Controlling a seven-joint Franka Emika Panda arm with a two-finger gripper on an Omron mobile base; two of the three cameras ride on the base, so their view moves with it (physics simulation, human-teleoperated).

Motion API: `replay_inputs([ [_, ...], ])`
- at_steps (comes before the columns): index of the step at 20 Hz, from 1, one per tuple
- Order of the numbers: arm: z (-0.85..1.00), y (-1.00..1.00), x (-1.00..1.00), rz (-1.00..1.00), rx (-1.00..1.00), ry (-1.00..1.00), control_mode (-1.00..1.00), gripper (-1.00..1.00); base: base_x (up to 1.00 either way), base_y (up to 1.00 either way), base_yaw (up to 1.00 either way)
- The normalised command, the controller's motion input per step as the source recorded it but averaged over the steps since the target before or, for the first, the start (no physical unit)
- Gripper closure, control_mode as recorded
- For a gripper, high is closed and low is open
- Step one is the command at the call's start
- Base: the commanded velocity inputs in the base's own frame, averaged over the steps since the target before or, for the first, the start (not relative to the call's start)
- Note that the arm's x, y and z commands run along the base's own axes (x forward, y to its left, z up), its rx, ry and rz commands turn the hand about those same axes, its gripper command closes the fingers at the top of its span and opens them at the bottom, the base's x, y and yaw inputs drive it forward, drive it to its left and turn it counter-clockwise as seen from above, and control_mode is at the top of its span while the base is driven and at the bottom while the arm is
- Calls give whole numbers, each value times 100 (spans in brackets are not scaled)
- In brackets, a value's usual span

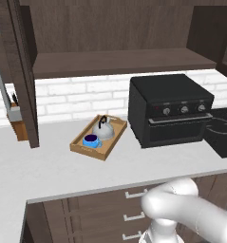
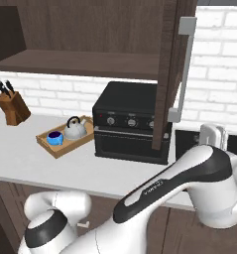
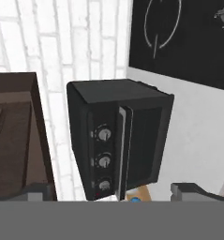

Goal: Pick the kettle from the counter and place it on the tray. Then pick the mug from the cabinet and place it on the tray. Then close the cabinet doors.

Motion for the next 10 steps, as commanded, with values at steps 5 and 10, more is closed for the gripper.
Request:
replay_inputs([
  [5, -12, -56, 73, 4, 7, 6, -100, -100, 0, 0, 0],
  [10, 0, -47, 48, 7, 12, -1, -100, -100, 0, 0, 0],
])
